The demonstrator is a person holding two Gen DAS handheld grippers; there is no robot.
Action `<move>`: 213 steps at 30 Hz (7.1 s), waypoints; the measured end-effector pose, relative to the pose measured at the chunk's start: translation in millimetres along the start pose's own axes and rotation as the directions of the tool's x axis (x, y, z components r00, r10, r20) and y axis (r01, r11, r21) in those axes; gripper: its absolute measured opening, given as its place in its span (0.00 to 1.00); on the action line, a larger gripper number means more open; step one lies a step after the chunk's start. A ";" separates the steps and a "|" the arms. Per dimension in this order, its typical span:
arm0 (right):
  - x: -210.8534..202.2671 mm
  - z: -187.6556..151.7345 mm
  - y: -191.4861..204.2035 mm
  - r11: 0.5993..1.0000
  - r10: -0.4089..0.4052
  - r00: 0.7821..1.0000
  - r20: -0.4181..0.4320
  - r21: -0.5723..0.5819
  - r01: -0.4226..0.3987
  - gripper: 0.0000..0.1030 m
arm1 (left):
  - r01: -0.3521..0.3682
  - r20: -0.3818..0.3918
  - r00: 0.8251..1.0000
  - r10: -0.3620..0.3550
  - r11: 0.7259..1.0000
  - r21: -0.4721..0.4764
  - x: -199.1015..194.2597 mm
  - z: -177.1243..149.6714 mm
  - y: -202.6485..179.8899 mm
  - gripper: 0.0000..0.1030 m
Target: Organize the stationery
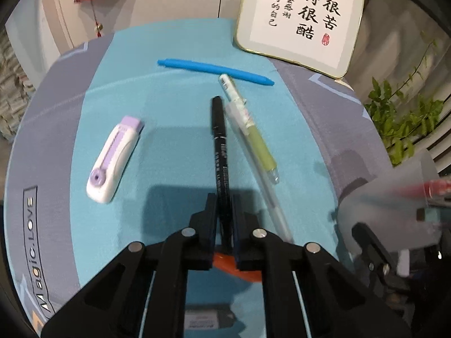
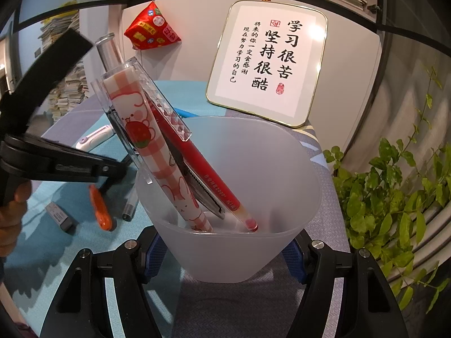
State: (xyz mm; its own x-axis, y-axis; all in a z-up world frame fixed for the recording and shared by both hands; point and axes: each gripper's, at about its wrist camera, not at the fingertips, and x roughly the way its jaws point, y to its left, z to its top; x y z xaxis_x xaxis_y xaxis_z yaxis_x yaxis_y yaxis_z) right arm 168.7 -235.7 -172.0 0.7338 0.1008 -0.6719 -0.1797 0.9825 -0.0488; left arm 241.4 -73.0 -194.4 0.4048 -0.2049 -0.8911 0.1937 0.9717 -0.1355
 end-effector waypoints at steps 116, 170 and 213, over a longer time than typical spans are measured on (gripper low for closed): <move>-13.6 -7.3 -12.7 0.995 0.053 0.997 0.061 -0.091 -0.048 0.69 | 0.010 0.093 0.994 -0.051 0.917 0.398 17.5 34.9 -58.2 0.37; -12.5 -7.5 -13.1 0.995 0.042 0.998 0.054 -0.091 -0.037 0.69 | 0.116 0.066 0.986 -0.155 0.908 0.403 -0.3 -12.5 -49.1 0.12; -12.3 -8.1 -10.7 0.995 0.031 0.998 0.054 -0.098 -0.026 0.69 | 0.152 0.500 0.747 -0.437 0.846 0.512 -231.9 18.6 -119.4 0.12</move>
State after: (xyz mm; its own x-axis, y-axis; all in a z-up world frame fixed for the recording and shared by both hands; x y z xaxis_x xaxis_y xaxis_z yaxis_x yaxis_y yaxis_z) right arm 156.4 -248.7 -169.2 0.7622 0.1397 -0.6321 -0.2620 0.9595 -0.1038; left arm 141.0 -143.7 36.5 0.6648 -0.6370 -0.3903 0.6827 0.7301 -0.0289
